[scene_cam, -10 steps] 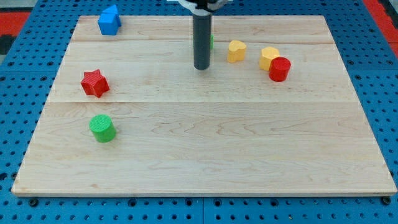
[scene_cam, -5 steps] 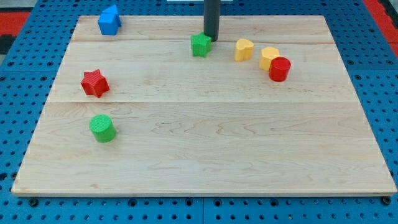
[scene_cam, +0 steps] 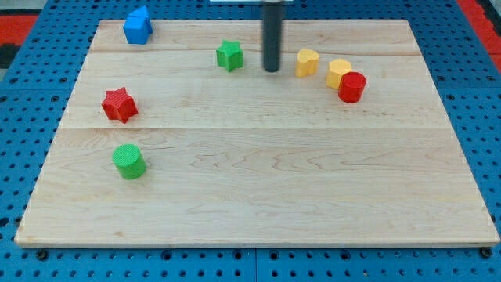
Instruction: Push the green star to the top of the red star
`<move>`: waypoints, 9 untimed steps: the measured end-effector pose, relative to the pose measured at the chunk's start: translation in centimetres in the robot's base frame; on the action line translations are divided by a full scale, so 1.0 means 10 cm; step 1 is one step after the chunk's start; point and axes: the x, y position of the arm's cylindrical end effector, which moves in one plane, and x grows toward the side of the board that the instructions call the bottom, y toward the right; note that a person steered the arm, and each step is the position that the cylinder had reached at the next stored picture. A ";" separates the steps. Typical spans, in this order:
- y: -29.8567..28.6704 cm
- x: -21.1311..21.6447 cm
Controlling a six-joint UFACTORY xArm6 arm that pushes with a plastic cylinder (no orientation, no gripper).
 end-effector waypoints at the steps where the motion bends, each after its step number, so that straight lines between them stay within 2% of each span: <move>1: 0.34 -0.17; 2: -0.28 -0.35; 3: -0.95 -0.27; 4: -1.00 -0.41; 6: -1.99 0.18; 7: -1.80 0.35; 9: -2.36 0.29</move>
